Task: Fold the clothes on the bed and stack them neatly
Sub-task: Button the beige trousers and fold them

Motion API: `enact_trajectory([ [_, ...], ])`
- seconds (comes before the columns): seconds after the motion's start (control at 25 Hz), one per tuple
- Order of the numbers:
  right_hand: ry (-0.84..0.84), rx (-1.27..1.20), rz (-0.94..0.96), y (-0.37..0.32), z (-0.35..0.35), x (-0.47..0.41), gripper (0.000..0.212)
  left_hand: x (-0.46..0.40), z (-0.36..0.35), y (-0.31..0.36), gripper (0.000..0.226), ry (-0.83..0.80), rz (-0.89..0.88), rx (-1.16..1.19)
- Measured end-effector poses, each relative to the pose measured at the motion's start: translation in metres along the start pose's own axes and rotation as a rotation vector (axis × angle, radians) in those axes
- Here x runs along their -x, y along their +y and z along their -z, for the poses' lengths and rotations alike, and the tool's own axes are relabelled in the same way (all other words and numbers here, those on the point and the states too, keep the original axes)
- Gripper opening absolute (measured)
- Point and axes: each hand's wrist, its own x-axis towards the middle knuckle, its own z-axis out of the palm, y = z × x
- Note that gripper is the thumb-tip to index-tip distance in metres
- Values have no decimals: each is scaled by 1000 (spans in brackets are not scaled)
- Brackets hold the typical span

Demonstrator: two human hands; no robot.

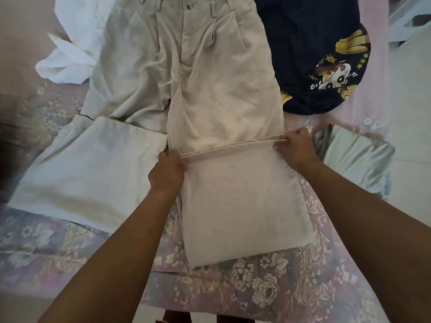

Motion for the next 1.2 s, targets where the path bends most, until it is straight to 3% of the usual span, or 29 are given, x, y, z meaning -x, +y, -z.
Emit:
enact_trajectory([
  [0.08, 89, 6, -19, -8, -7, 10, 35, 18, -10, 5, 38, 185, -85, -213],
  [0.16, 199, 159, 143, -12, -23, 40, 55, 51, -31, 6, 46, 262, -385, -276],
  [0.24, 112, 325, 477, 1, -46, 88, 62, 97, -60, -6, 56, 215, -713, -299],
  [0.36, 17, 568, 748, 55, -68, 149, 55, 148, -87, -40, 74, 107, -917, -539],
  [0.56, 65, 737, 810, 114, -55, 181, 70, 162, -90, -61, 80, -10, -929, -799],
  [0.8, 118, 558, 838, 111, -37, 188, 93, 176, -89, -66, 47, 21, -987, -757],
  [0.92, 199, 578, 810, 110, -41, 202, 96, 183, -88, -62, 53, 8, -962, -671],
  [1.0, 7, 638, 736, 95, -50, 201, 88, 171, -70, -73, 60, 23, -943, -557],
  [1.08, -93, 579, 655, 59, -68, 197, 49, 146, -41, -90, 59, 144, -839, -458],
  [1.2, -115, 383, 543, -24, -105, 177, 54, 99, 8, -125, 52, 282, -614, -363],
])
